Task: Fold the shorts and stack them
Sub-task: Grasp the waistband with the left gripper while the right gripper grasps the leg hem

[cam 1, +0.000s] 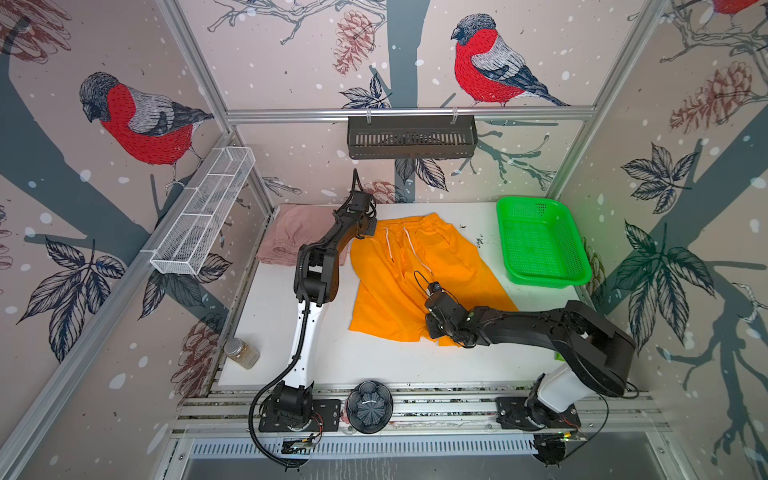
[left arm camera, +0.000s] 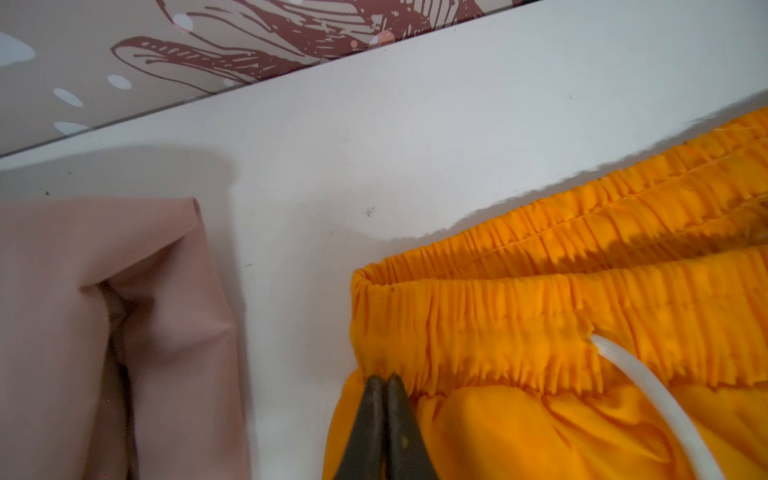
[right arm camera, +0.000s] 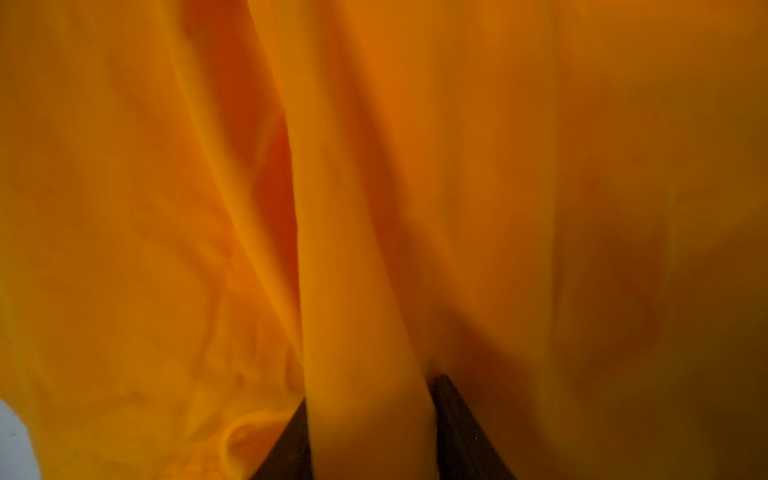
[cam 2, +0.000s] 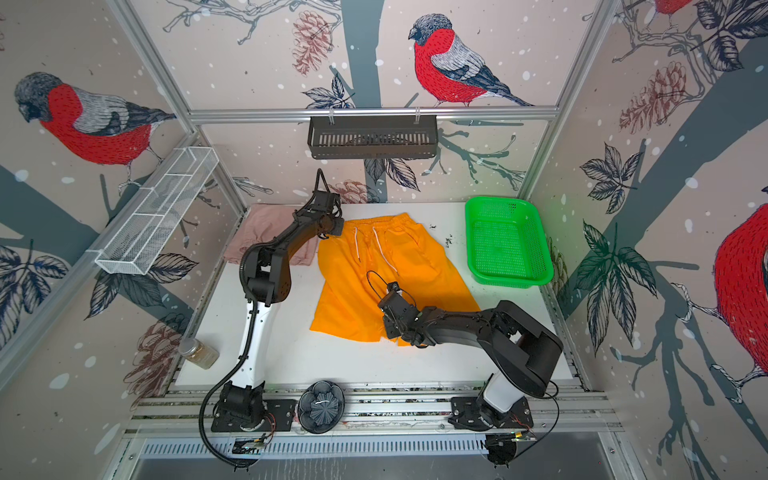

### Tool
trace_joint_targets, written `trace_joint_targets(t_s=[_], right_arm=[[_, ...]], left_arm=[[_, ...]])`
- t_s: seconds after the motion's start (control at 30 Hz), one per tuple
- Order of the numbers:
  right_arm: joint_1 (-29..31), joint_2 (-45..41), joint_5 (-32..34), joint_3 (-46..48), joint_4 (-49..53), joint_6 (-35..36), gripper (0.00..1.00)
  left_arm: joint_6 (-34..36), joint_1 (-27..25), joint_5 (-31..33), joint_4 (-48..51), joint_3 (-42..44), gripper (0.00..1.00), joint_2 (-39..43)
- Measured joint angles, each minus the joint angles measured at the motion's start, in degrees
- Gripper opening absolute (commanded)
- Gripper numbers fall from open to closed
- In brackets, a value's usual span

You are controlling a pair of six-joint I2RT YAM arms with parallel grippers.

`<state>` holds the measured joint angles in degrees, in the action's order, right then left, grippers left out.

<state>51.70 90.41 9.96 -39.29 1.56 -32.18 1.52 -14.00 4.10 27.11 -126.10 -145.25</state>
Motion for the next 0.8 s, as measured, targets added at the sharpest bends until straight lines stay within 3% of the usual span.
trace_joint_targets(t_s=[0.23, 0.43, 0.6, 0.8], right_arm=[[-5.79, -1.07, -2.32, -0.02, 1.64, 5.07, 0.42], [-10.54, 0.42, -4.11, -2.6, 3.02, 10.1, 0.49], [-15.69, 3.93, -6.8, -6.78, 3.08, 13.05, 0.65], [-18.73, 2.19, -10.88, -10.29, 2.62, 14.34, 0.68]], left_arm=[[-2.16, 1.31, 2.64, 5.6, 0.22, 0.0, 5.44], [-6.14, 1.53, 6.78, 9.55, 7.56, 0.0, 19.58], [-9.44, 2.56, 9.92, 10.21, 17.35, 0.0, 29.35], [-11.17, 3.04, 9.4, 9.14, 19.65, 0.0, 30.12]])
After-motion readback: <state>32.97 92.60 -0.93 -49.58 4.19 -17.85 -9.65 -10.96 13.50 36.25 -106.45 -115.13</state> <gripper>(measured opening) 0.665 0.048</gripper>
